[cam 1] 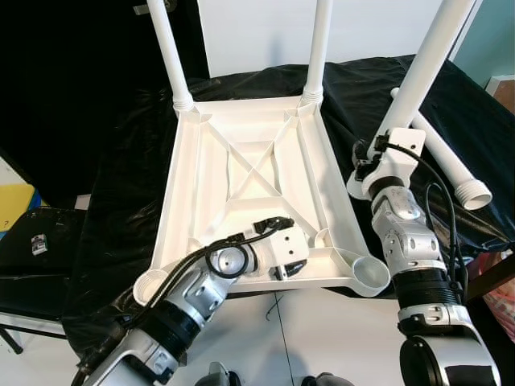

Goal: Building children table

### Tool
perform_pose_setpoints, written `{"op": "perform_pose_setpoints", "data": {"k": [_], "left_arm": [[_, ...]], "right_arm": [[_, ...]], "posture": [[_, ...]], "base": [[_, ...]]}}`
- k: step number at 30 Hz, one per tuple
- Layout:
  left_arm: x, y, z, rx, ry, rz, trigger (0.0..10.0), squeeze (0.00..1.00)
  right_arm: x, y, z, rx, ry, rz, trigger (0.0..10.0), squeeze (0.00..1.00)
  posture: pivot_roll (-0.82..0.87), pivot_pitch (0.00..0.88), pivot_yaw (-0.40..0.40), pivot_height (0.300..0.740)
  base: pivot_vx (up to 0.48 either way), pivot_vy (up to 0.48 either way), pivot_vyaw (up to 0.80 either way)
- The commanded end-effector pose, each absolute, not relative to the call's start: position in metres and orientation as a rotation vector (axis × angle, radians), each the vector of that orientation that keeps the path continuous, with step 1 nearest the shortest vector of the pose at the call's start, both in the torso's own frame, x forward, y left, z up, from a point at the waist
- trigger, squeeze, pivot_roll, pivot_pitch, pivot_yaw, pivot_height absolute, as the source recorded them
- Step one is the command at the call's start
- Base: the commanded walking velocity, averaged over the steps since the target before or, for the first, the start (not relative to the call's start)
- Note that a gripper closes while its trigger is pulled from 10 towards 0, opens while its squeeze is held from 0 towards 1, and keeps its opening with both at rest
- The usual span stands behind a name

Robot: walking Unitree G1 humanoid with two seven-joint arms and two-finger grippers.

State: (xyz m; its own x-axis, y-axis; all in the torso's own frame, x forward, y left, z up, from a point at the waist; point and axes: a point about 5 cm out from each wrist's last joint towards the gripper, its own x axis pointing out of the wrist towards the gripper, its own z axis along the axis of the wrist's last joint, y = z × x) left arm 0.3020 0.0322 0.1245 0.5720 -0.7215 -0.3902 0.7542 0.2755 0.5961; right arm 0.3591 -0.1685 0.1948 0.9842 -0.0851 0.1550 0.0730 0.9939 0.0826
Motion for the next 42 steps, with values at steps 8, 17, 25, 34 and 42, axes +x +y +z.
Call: {"op": "perform_pose_setpoints", "data": {"k": [8,17,25,34,42], "left_arm": [[0.345,0.076,0.137,0.783,0.076,-0.488,10.0,0.00],[0.373,0.088,0.164,0.790,0.048,-0.370,10.0,0.00],[0.371,0.078,0.167,0.713,0.029,-0.429,10.0,0.00],[0.351,0.061,0.176,0.498,-0.049,-0.643,10.0,0.00],[0.330,0.064,0.167,0.380,-0.114,-0.663,10.0,0.00]], "right_arm": [[0.359,-0.171,0.197,0.073,-0.174,-0.088,10.0,0.00],[0.360,-0.165,0.197,0.072,-0.172,-0.066,10.0,0.00],[0.355,-0.161,0.194,0.076,-0.174,-0.020,10.0,0.00],[0.346,-0.144,0.192,0.100,-0.203,0.086,10.0,0.00],[0.328,-0.136,0.186,0.090,-0.244,0.136,10.0,0.00]], "posture": [[-0.05,0.084,-0.005,0.740],[-0.05,0.092,0.005,0.740],[-0.06,0.099,0.013,0.740],[-0.05,0.103,0.007,0.740],[-0.04,0.107,-0.001,0.740]], "base": [[0.000,0.000,0.00],[0.000,0.000,0.00],[0.000,0.000,0.00],[0.000,0.000,0.00],[0.000,0.000,0.00]]}}
